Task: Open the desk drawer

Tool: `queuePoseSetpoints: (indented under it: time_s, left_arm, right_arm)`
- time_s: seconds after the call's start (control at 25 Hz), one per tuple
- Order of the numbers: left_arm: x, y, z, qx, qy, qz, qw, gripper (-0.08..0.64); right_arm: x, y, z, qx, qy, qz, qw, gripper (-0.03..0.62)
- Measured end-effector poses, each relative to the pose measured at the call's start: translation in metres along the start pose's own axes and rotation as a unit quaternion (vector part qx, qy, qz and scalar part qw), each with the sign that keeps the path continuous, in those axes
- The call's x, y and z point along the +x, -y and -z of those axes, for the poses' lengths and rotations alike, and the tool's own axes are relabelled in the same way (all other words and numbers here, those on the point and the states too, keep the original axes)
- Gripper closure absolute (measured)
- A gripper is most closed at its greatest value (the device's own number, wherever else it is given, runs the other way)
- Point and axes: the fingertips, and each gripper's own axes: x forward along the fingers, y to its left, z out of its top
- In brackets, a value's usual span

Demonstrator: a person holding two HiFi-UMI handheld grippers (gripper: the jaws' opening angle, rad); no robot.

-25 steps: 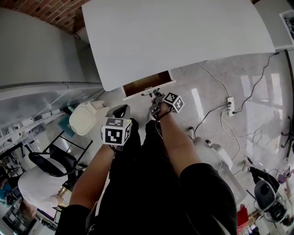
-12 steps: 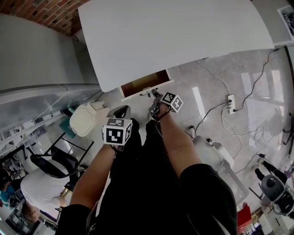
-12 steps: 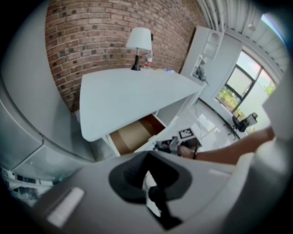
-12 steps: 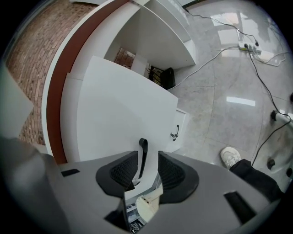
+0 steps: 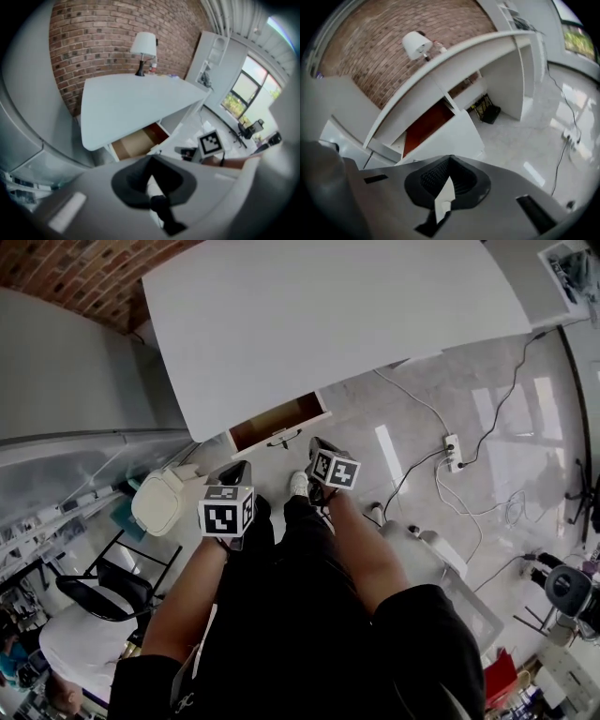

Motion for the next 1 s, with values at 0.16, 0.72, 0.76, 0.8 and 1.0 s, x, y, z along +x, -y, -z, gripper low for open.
queuePoseSetpoints:
  time_s: [0.16,0.72,0.76,0.8,1.0]
  left_arm:
    - [-0.005,0.009,-0.016,0.003,0.024,0.007,0.9997,0.561]
    - [-0.113,0.038,-0.171,0.049,0.242,0.052,0.9677,0.561]
    - [-0.124,0.036,-0.180,0.056,0.255,0.049,0.9639,0.561]
    - [-0.134,0.033,-0.190,0.064,0.268,0.046,0.9603,0.561]
    - [-0.175,0.025,-0.224,0.085,0.310,0.042,0.9460,0.561]
  right_arm:
    - [-0.045,-0.027,-0.039,-0.138,0.053,0.005,0.989,0.592]
    - [-0.246,-0.192,-0.224,-0.264,0.333,0.002,0.905,0.594]
    - [-0.260,-0.208,-0.231,-0.269,0.343,-0.004,0.900,0.594]
    - [-0.272,-0.223,-0.238,-0.275,0.353,-0.008,0.894,0.592]
    - [-0.305,-0.266,-0.261,-0.276,0.377,-0.016,0.884,0.594]
